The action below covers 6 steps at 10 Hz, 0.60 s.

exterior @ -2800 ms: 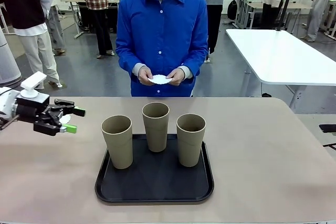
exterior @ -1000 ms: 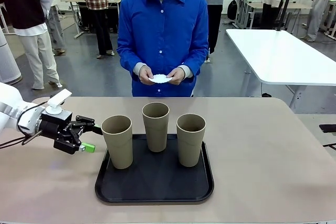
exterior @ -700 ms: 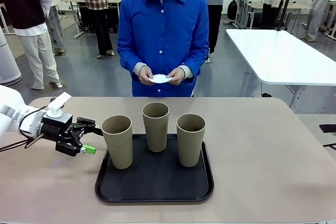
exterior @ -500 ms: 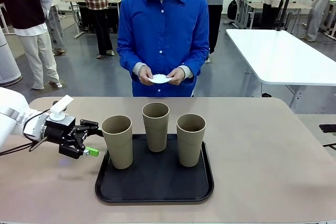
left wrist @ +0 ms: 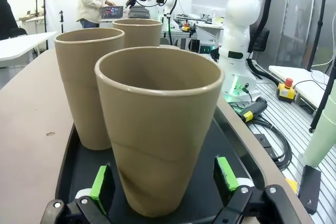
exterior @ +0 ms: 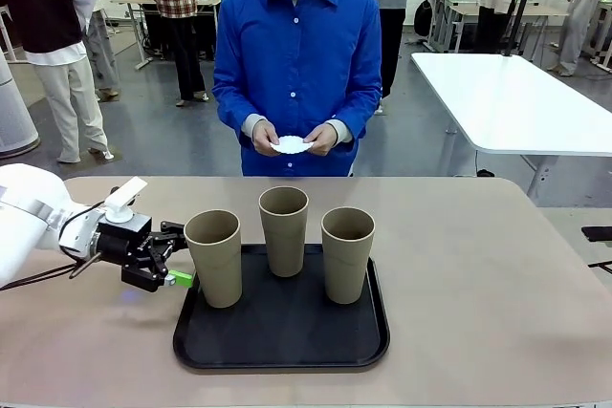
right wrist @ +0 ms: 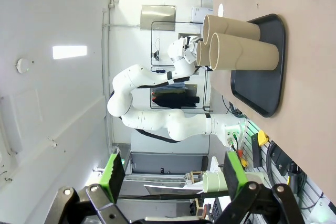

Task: Place coasters on the table and set cups on them.
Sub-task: Pick up one Reusable plastic cup and place it on a coaster set by the human.

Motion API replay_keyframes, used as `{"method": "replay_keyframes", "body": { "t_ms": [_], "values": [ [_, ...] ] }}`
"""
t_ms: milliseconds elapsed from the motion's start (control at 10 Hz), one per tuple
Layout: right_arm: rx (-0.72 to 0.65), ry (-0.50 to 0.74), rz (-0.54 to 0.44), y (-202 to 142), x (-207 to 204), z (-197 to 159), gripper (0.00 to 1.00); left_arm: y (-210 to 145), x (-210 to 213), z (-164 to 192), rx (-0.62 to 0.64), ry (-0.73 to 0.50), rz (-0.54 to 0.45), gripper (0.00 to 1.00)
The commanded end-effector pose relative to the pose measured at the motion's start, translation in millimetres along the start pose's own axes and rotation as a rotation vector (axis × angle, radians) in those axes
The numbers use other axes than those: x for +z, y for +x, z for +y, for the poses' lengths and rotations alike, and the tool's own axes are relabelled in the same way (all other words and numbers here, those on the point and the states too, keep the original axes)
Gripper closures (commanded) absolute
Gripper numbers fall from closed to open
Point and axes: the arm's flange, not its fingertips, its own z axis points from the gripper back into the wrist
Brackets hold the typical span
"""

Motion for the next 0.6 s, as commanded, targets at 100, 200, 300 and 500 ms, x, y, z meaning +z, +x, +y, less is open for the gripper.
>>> {"method": "replay_keyframes", "body": {
  "t_ms": [100,200,300,500],
  "values": [
    [0.005,0.011,-0.002,0.7,-0.2,0.8,0.0,-7.4,-13.4,12.9,-0.042,0.0,-0.048,0.0],
    [0.005,0.011,-0.002,0.7,-0.2,0.8,0.0,-9.3,-17.3,13.5,-0.039,-0.014,-0.051,0.0],
    [0.005,0.011,-0.002,0.7,-0.2,0.8,0.0,-10.8,-19.8,14.5,-0.034,-0.025,-0.054,0.0],
    [0.005,0.011,-0.002,0.7,-0.2,0.8,0.0,-13.3,-24.9,16.2,-0.025,-0.067,-0.074,0.0]
  ]
}}
